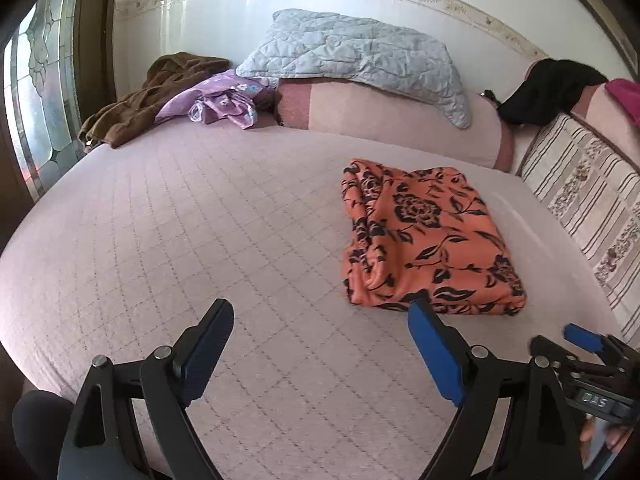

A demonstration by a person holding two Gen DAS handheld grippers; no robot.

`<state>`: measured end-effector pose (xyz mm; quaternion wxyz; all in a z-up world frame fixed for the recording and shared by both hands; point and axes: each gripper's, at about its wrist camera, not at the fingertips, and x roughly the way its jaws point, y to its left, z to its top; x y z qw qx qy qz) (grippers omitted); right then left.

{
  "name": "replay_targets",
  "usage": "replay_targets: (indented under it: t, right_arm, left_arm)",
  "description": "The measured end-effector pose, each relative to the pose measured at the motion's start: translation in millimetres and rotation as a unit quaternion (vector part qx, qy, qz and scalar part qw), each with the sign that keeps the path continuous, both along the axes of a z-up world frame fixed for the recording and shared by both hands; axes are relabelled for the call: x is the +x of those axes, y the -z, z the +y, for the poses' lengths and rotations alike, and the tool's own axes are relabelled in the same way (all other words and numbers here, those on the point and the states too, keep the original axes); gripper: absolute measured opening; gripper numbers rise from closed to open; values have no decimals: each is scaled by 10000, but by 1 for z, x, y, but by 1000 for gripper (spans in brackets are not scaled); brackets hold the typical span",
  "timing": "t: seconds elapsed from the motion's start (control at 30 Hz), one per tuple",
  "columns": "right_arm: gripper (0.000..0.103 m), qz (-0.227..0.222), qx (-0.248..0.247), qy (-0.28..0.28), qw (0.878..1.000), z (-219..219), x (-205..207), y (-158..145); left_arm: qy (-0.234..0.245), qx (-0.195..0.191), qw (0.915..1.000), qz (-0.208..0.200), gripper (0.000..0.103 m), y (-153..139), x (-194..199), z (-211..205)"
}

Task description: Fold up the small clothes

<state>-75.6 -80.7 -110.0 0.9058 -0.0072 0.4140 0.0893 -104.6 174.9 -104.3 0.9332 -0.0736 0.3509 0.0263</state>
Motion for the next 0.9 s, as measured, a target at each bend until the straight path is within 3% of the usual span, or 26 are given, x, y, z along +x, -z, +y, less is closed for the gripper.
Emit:
replay_targets:
  t: [0.13, 0.4, 0.9]
  right_arm:
    - [88, 7, 108, 224, 9997, -11, -6, 1]
    - [88, -324, 134, 292, 9990, -16, -11, -27]
    - [88, -328, -169, 192, 9991, -5, -1, -43]
  left_arm:
    - [-49, 189, 9998, 21, 90, -2, 1, -3]
    - [-90, 529, 9985, 56, 93, -13, 6, -18]
    - [-60, 390, 9981, 483, 94, -18, 28, -34]
